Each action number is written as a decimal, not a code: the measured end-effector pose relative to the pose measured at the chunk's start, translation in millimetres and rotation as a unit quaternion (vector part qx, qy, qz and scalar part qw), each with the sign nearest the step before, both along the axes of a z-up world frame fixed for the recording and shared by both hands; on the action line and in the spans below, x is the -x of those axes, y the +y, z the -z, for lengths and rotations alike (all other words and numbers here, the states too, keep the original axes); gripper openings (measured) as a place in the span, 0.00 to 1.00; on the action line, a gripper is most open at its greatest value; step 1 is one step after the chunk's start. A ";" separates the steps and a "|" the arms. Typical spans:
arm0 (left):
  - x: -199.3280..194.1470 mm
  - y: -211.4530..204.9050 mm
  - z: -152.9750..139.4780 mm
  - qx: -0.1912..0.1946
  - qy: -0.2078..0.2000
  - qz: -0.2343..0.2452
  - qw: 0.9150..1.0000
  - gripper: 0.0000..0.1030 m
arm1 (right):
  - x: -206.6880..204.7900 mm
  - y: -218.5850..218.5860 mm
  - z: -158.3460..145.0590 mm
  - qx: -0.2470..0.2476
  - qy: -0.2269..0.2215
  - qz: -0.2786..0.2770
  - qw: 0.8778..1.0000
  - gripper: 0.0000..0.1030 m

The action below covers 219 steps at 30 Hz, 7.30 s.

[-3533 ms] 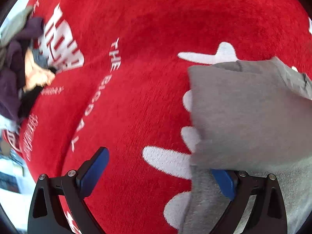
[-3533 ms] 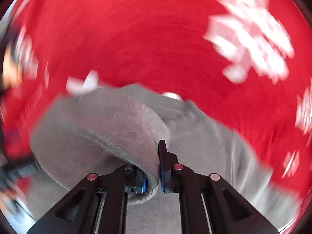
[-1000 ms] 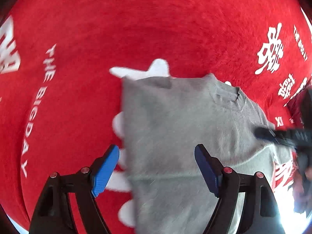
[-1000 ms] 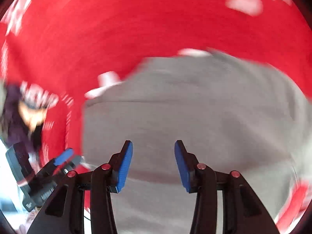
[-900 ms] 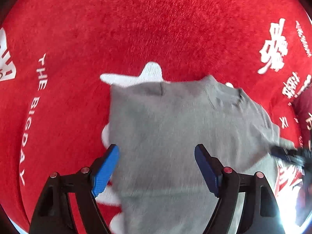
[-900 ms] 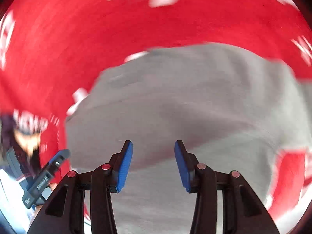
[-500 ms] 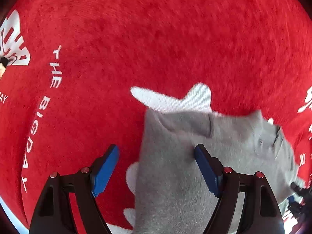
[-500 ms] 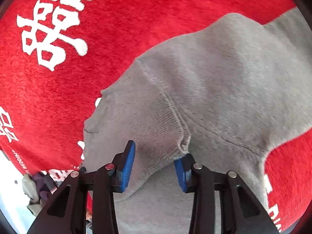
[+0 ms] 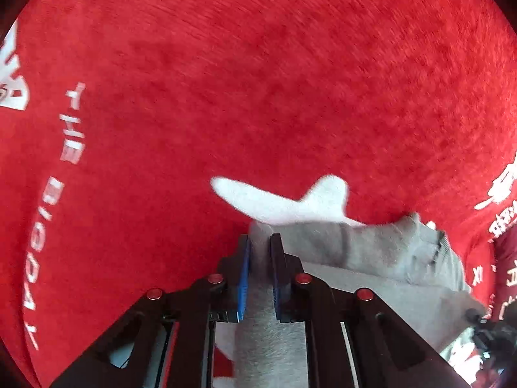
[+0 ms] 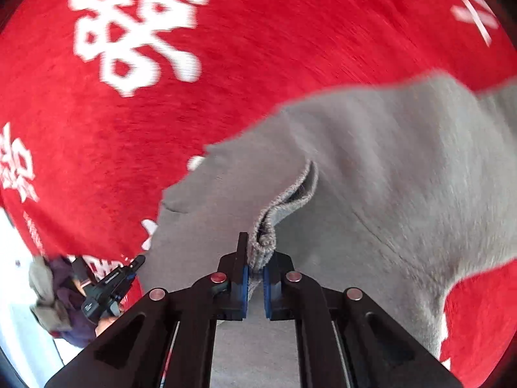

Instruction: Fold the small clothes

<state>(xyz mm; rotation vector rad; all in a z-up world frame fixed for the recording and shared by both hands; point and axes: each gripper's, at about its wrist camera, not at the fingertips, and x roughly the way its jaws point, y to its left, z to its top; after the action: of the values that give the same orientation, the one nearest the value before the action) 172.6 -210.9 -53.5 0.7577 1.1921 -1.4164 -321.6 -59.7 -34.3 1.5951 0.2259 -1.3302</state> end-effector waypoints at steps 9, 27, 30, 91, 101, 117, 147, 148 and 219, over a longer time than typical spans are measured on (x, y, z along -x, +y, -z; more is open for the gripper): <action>-16.1 10.4 -17.7 -0.011 -0.038 0.019 0.999 0.13 | 11.0 3.2 32.1 -0.055 0.037 -0.027 0.997 0.15; 151.3 117.8 -28.2 -0.040 -0.054 0.187 0.980 0.80 | -1.7 50.7 -5.9 -0.083 0.047 -0.059 0.994 0.46; 181.1 133.1 -31.2 -0.043 -0.053 0.208 0.976 0.80 | 3.6 66.4 -6.4 -0.088 0.043 -0.061 0.993 0.47; 375.5 166.0 -21.8 -0.027 -0.108 0.225 0.968 0.92 | 268.7 197.6 3.0 0.110 -0.167 0.314 0.928 0.09; 317.3 153.7 -28.8 -0.030 -0.109 0.203 0.973 0.92 | 190.6 97.7 -57.9 0.175 -0.171 0.187 0.951 0.09; 191.5 135.8 -29.9 -0.029 -0.127 0.129 0.983 0.92 | -26.9 -22.4 -67.4 0.129 -0.062 -0.106 0.984 0.09; 84.7 160.2 -18.0 -0.024 -0.092 0.075 0.993 0.92 | -127.1 -43.3 -13.5 0.047 -0.005 -0.165 0.985 0.08; 79.3 161.7 -18.9 -0.023 -0.092 0.069 0.993 0.92 | -150.3 -48.0 -14.8 0.046 0.017 -0.213 0.976 0.08; 148.0 81.7 13.5 -0.055 -0.129 0.112 0.984 0.93 | 102.7 21.3 8.2 -0.104 0.078 -0.042 0.991 0.45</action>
<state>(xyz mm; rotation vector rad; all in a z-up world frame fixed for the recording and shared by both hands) 24.6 -129.2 -67.0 1.1473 1.0120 -1.3906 -424.3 -38.4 -42.4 1.6345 0.5385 -1.4035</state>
